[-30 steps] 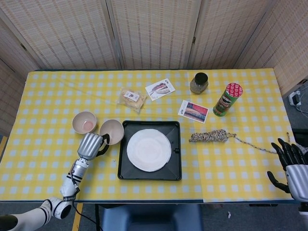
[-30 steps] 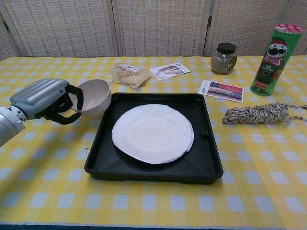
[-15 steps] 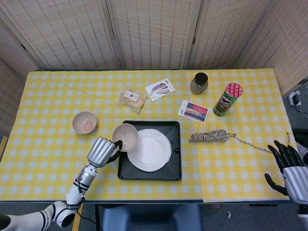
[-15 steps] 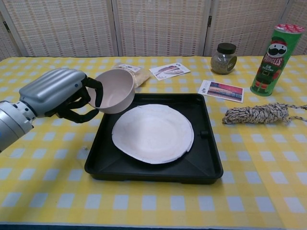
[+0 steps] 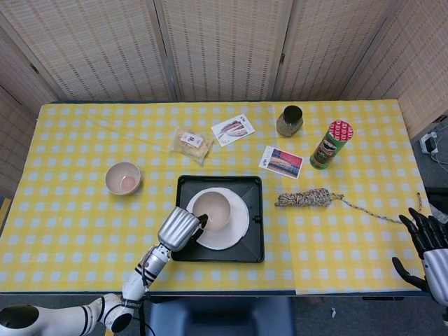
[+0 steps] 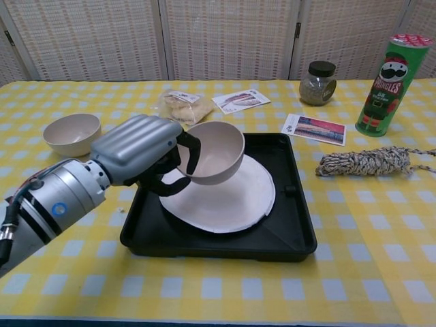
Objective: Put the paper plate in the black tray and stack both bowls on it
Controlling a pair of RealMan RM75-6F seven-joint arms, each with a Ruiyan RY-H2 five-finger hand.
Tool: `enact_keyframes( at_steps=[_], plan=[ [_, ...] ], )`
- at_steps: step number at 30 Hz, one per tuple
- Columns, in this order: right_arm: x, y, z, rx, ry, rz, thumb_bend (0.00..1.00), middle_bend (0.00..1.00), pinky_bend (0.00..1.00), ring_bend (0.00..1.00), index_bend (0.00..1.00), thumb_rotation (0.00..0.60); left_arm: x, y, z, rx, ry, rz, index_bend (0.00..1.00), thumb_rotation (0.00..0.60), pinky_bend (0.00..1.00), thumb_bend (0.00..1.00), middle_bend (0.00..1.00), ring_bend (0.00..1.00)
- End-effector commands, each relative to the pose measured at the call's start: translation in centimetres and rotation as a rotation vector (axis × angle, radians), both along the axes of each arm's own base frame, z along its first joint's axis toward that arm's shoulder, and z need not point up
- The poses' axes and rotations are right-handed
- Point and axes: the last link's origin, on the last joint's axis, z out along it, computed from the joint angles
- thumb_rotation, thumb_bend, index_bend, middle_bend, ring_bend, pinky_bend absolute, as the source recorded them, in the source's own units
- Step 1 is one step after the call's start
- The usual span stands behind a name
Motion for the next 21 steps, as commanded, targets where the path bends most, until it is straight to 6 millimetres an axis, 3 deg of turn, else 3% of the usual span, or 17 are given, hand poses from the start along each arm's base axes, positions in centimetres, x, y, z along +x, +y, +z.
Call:
enact_keyframes(
  at_steps=[1,14,21],
  plan=[
    [-0.12,0.27,0.20,-0.002,-0.003,-0.002,0.38,0.00,0.00,0.00,0.00,0.600,0.35,-0.08,-1.24,-0.013,0.029,-0.011,0.63,0.600,1.00,0.46,1.00,1.00],
    [-0.36,0.40,0.44,-0.017,-0.003,-0.014,0.38,0.00,0.00,0.00,0.00,0.600,-0.21,0.32,-2.16,-0.026,0.040,-0.002,0.59,0.600,1.00,0.46,1.00,1.00],
    [-0.38,0.31,0.32,-0.016,0.000,-0.021,0.38,0.00,0.00,0.00,0.00,0.600,-0.17,0.36,-1.86,-0.054,0.023,-0.002,0.35,0.600,1.00,0.43,1.00,1.00]
  ],
)
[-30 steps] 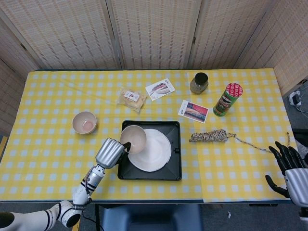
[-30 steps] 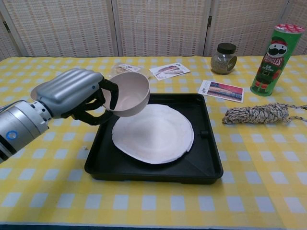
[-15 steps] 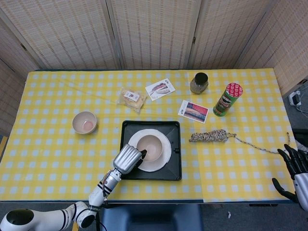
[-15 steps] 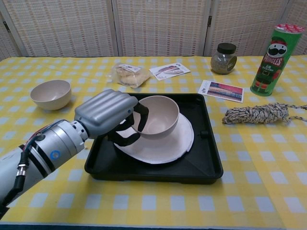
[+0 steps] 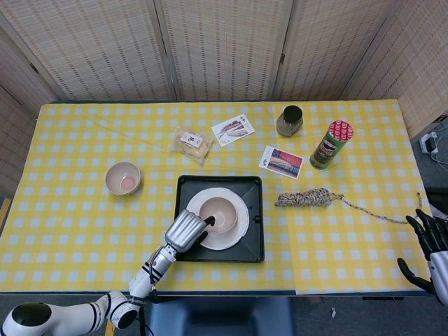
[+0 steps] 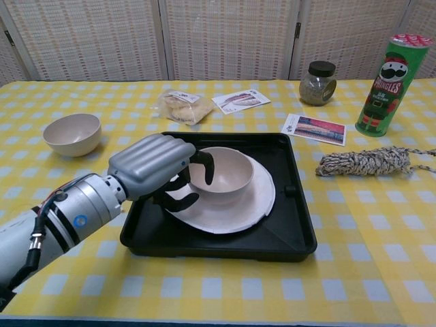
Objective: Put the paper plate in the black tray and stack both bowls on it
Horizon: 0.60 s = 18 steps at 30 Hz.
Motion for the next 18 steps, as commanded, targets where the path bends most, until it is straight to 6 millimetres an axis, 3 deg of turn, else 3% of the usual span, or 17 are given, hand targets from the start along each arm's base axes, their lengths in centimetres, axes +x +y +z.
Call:
enact_keyframes(
  at_steps=[1,9,13,18],
  plan=[
    [0.0,0.0,0.0,0.001,0.002,0.000,0.38,0.00,0.00,0.00,0.00,0.600,0.2,-0.1,0.4,0.007,-0.018,-0.008,0.33,0.600,1.00,0.43,1.00,1.00],
    [0.1,-0.4,-0.4,0.020,0.009,0.000,0.38,0.00,0.00,0.00,0.00,0.600,-0.7,0.6,4.0,0.108,-0.029,-0.009,0.24,0.600,1.00,0.41,1.00,1.00],
    [0.3,-0.7,-0.8,0.032,0.013,0.008,0.38,0.00,0.00,0.00,0.00,0.600,-2.5,1.4,7.1,0.173,-0.045,0.051,0.28,0.600,1.00,0.41,1.00,1.00],
    [0.7,-1.7,-1.8,0.065,0.032,0.014,0.38,0.00,0.00,0.00,0.00,0.600,-4.3,2.4,9.3,0.240,-0.043,0.140,0.35,0.600,1.00,0.41,1.00,1.00]
  ],
)
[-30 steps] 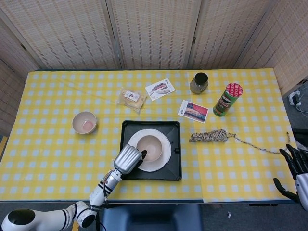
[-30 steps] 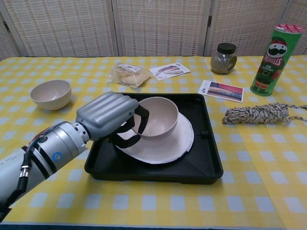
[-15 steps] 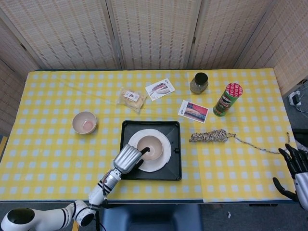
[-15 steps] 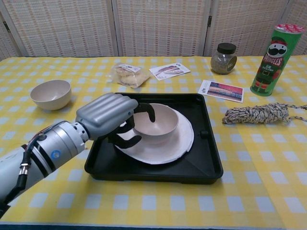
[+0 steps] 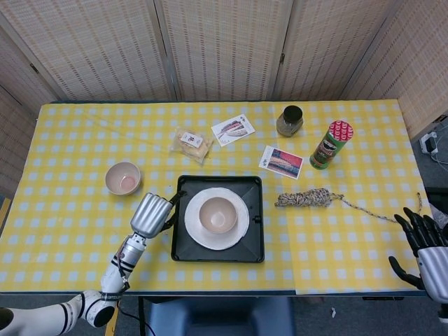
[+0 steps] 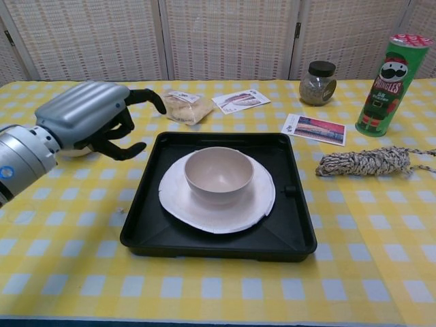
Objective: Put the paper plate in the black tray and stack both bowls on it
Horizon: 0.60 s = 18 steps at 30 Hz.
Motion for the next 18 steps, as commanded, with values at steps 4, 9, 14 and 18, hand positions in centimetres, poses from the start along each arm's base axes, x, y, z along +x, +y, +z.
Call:
enact_keyframes(
  at_steps=[4,9,14,18],
  plan=[
    [0.8,-1.5,-1.8,0.077,0.013,0.021,0.38,0.00,0.00,0.00,0.00,0.600,-3.2,1.4,3.0,0.072,0.051,0.147,0.42,0.600,1.00,0.41,1.00,1.00],
    [1.3,-2.5,-2.6,0.102,0.023,0.034,0.38,0.00,0.00,0.00,0.00,0.600,-5.6,1.6,4.7,0.107,0.102,0.253,0.44,0.600,1.00,0.41,1.00,1.00],
    [1.9,-3.6,-3.7,0.149,0.030,0.048,0.38,0.00,0.00,0.00,0.00,0.600,-7.6,2.2,5.5,0.096,0.134,0.344,0.47,0.600,1.00,0.41,1.00,1.00],
    [2.2,-4.6,-4.7,0.182,0.040,0.043,0.38,0.00,0.00,0.00,0.00,0.600,-8.7,2.7,6.0,0.104,0.141,0.374,0.45,0.600,1.00,0.41,1.00,1.00]
  ],
)
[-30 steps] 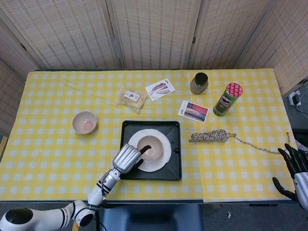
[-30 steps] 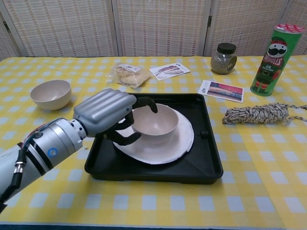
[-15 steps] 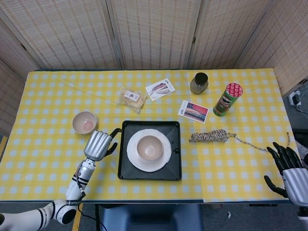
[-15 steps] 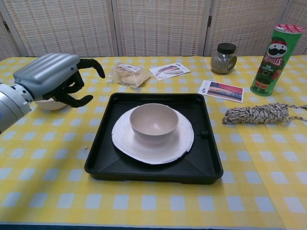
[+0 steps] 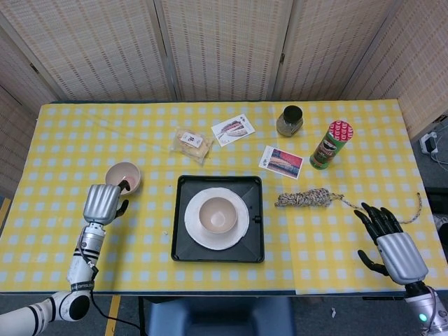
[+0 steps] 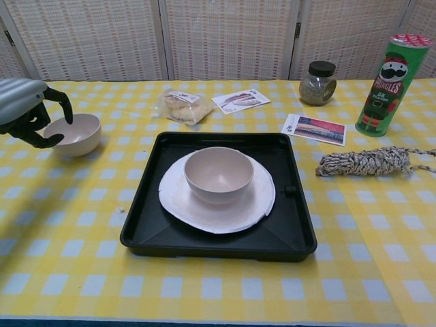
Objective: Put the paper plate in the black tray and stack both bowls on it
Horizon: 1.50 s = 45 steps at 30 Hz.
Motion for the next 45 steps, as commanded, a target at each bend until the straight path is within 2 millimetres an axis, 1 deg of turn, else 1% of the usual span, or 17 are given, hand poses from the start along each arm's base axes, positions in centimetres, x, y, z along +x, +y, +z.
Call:
enact_keyframes(
  at_steps=[1,3,7,11,14,21,25,29,33,37,40,45],
  plan=[
    [0.3,-0.9,-0.9,0.022,0.009,-0.002,0.38,0.00,0.00,0.00,0.00,0.600,-0.9,0.5,0.5,0.009,0.002,0.020,0.45,0.600,1.00,0.41,1.00,1.00],
    [0.4,-1.2,-1.1,0.029,0.014,-0.006,0.38,0.00,0.00,0.00,0.00,0.600,-1.3,0.8,0.6,0.012,-0.003,0.022,0.43,0.600,1.00,0.41,1.00,1.00],
    [0.3,-1.5,-1.3,0.032,0.019,-0.014,0.38,0.00,0.00,0.00,0.00,0.600,-2.6,1.6,0.7,0.034,0.022,0.021,0.44,0.600,1.00,0.40,1.00,1.00],
    [0.1,-1.8,-1.2,0.027,0.022,-0.026,0.38,0.00,0.00,0.00,0.00,0.600,-3.7,2.1,0.4,0.025,0.016,0.043,0.44,0.600,1.00,0.36,1.00,1.00],
    [-0.1,-1.9,-1.2,0.026,0.026,-0.039,0.38,0.00,0.00,0.00,0.00,0.600,-4.2,2.3,-0.1,0.012,0.020,0.052,0.44,0.600,1.00,0.34,1.00,1.00],
    [-0.3,-1.7,-0.8,0.004,0.024,-0.046,0.38,0.00,0.00,0.00,0.00,0.600,-5.1,3.1,-1.2,-0.012,0.035,0.068,0.45,0.600,1.00,0.34,1.00,1.00],
    [-0.5,-1.7,-0.6,-0.008,0.035,-0.051,0.38,0.00,0.00,0.00,0.00,0.600,-5.3,3.3,-1.5,-0.007,0.073,0.053,0.48,0.600,1.00,0.35,1.00,1.00],
    [-0.5,-1.6,-0.6,-0.028,0.040,-0.058,0.38,0.00,0.00,0.00,0.00,0.600,-5.4,3.7,-1.6,-0.009,0.067,0.059,0.49,0.600,1.00,0.35,1.00,1.00],
    [-0.6,-1.6,-0.4,-0.025,0.033,-0.057,0.38,0.00,0.00,0.00,0.00,0.600,-5.6,3.9,-1.8,-0.009,0.088,0.058,0.51,0.600,1.00,0.40,1.00,1.00],
    [-0.8,-1.8,-0.2,-0.088,0.069,-0.060,0.38,0.00,0.00,0.00,0.00,0.600,-5.7,3.8,-2.1,-0.021,0.089,0.058,0.55,0.600,1.00,0.43,1.00,1.00],
    [-0.7,-1.7,-0.2,-0.094,0.061,-0.060,0.38,0.00,0.00,0.00,0.00,0.600,-5.8,3.9,-2.4,-0.029,0.097,0.058,0.58,0.600,1.00,0.43,1.00,1.00],
    [-0.6,-1.3,-0.1,-0.106,0.059,-0.050,0.38,0.00,0.00,0.00,0.00,0.600,-5.6,3.8,-2.7,-0.032,0.097,0.041,0.60,0.600,1.00,0.44,1.00,1.00]
  ],
)
